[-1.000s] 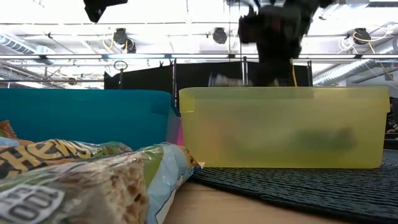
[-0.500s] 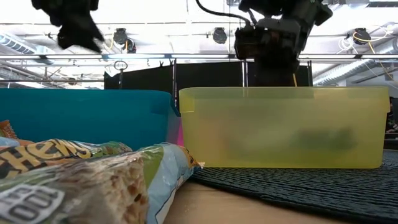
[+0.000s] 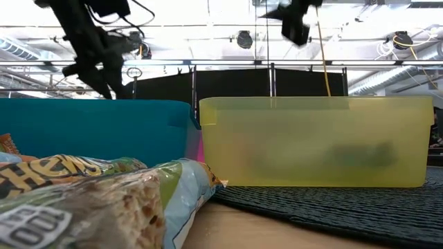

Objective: Pick and place Granola Bars by type
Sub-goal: Put the right red granola bar into the red bin

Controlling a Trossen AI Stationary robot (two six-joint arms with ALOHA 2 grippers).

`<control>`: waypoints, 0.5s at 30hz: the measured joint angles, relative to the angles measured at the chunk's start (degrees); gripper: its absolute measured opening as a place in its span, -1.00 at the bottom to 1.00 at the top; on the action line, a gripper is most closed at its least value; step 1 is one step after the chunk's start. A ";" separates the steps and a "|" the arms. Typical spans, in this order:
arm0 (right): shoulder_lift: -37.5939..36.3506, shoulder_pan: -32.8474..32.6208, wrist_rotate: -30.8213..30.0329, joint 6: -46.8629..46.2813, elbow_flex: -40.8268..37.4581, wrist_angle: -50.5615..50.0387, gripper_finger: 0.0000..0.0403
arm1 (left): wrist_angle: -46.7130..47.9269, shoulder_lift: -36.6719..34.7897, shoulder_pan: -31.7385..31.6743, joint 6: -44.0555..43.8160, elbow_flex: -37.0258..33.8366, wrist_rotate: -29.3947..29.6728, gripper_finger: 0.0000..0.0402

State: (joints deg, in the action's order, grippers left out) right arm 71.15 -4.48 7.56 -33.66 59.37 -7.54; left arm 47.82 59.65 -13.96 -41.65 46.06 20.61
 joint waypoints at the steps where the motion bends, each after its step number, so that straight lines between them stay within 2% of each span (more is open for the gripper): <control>1: -1.33 -0.01 -0.02 0.23 0.00 0.46 -0.17 | -0.37 1.36 -0.56 -0.80 0.00 -0.01 -0.05; 4: -4.61 -0.10 -0.29 1.65 0.00 0.89 -0.18 | -1.15 4.87 -1.92 -3.34 0.00 -0.20 -0.05; 9: -7.27 -0.10 -0.29 3.89 0.00 0.84 -0.18 | -4.94 11.18 -2.66 -2.56 0.00 -2.04 -0.04; 15: -7.53 -0.10 -0.27 4.36 0.00 0.77 -0.18 | -10.57 18.43 -2.82 -2.27 0.00 -2.37 0.12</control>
State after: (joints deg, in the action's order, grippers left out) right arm 63.61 -4.58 7.29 -29.30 59.37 -6.78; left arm 37.25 78.08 -16.78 -43.91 46.06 18.24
